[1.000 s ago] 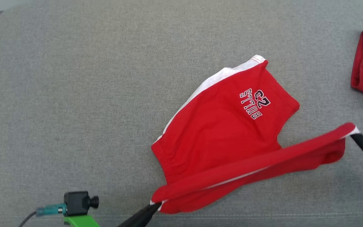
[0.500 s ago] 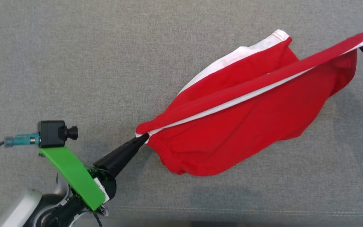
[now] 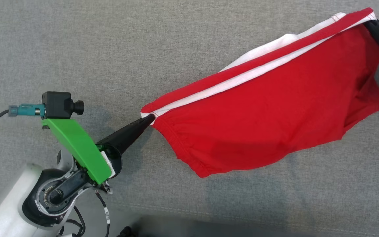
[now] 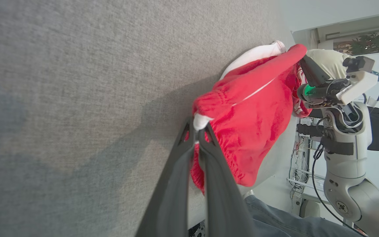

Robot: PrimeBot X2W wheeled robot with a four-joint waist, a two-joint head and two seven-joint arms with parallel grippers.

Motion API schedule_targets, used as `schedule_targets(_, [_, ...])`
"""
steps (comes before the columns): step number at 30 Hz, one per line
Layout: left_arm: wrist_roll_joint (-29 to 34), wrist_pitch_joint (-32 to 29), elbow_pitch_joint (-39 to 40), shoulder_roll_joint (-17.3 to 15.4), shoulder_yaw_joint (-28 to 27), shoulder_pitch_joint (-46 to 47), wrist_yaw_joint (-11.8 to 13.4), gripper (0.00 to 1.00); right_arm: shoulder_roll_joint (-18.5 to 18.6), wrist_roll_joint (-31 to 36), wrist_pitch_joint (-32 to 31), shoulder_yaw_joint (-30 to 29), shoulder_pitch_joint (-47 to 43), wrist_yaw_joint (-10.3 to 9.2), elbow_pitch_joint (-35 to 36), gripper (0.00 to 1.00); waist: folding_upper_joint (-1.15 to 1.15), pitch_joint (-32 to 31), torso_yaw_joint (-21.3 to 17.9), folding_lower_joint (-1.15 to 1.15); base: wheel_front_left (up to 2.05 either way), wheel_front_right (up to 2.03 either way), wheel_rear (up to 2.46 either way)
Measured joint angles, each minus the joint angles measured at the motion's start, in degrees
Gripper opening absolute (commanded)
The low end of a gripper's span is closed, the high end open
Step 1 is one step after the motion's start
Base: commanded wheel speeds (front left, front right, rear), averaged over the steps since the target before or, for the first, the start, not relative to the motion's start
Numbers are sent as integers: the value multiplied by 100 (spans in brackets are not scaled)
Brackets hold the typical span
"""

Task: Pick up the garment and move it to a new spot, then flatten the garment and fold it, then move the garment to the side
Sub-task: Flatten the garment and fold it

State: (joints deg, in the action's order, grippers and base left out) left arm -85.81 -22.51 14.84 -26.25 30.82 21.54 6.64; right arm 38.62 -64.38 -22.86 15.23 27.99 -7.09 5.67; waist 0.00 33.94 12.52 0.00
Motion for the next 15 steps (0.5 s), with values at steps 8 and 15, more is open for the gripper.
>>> schedule_targets(8, [15, -133, -376, 30, 101, 108, 3, 76, -457, 310, -40, 411, 620, 0, -478, 100, 0, 83, 133, 0, 0, 0, 0])
schedule_targets(15, [172, -9, -639, 34, 91, 116, 21, 100, -598, 412, -172, 779, 679, 91, -840, 100, 0, -101, 20, 0, 0, 0, 0])
